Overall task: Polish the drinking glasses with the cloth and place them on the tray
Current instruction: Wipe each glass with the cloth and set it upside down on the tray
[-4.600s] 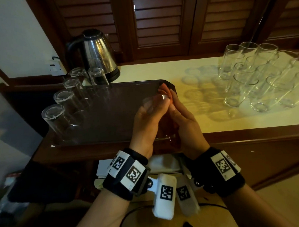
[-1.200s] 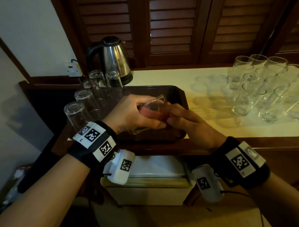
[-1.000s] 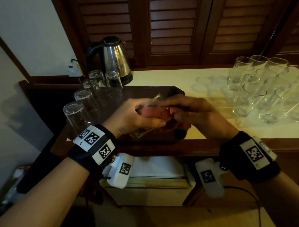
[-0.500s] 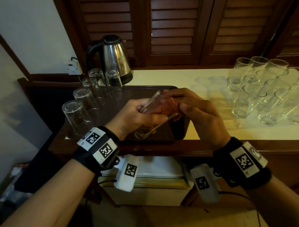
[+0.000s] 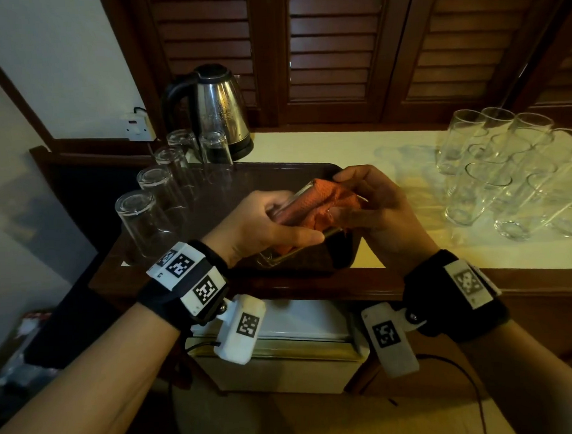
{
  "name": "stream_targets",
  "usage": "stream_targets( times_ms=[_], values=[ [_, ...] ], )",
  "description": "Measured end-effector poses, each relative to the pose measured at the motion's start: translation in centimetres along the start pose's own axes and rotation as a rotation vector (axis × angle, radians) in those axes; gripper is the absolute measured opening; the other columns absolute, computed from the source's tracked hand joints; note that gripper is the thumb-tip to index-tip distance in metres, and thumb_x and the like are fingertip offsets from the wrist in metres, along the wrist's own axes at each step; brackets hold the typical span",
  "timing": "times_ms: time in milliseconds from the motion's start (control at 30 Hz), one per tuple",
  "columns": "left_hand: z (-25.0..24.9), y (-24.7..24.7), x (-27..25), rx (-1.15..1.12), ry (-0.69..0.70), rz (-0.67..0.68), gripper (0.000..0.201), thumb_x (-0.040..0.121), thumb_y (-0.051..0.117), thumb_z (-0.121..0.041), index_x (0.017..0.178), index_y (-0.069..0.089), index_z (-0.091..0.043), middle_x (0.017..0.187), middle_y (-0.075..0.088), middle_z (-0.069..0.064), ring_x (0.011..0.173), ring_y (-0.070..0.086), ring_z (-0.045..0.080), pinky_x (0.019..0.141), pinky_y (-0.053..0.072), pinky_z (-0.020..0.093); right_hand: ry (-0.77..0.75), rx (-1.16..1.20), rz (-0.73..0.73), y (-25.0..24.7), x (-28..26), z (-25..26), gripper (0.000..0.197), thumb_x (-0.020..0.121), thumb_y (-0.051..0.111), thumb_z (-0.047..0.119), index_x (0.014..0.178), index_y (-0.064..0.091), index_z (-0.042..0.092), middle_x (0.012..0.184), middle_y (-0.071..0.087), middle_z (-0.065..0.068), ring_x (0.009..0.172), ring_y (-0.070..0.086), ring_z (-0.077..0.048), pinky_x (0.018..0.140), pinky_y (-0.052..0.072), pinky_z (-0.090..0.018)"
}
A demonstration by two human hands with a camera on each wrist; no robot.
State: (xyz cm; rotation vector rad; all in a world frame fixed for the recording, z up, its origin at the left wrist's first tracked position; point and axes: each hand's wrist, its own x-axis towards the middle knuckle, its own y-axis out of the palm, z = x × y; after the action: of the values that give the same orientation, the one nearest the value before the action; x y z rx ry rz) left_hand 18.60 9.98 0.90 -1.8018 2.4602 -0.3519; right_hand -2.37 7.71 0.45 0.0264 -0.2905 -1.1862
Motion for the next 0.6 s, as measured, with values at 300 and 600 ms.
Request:
stream_targets(
  times_ms=[300,600],
  values=[
    [0.0,0.1,0.5,-0.109,-0.021,0.014,0.038,0.063,0.081,-0.031,0.096,0.07,-0.015,0.081,0.072,-0.001,0.071,0.069,0.018,0.061,0.06,0.027,-0.328,-0.638,0.175,-1.1,-1.2,0.4,0.028,0.09,0.058,0.044,0.113,0.066,0.029,0.115,0.059,0.008,0.113,0.052,-0.008,0.093,0.045,-0.021],
    [-0.9,0.8,1.0,-0.138,-0.118,0.066,0.046,0.066,0.087,-0.028,0.103,0.071,-0.007,0.088,0.072,0.01,0.073,0.07,0.016,0.061,0.056,0.023,-0.195,-0.258,0.29,-0.3,-1.5,-2.4,0.039,0.083,0.074,0.009,0.118,0.061,0.021,0.107,0.069,0.004,0.098,0.068,-0.008,0.082,0.052,-0.02]
  ],
)
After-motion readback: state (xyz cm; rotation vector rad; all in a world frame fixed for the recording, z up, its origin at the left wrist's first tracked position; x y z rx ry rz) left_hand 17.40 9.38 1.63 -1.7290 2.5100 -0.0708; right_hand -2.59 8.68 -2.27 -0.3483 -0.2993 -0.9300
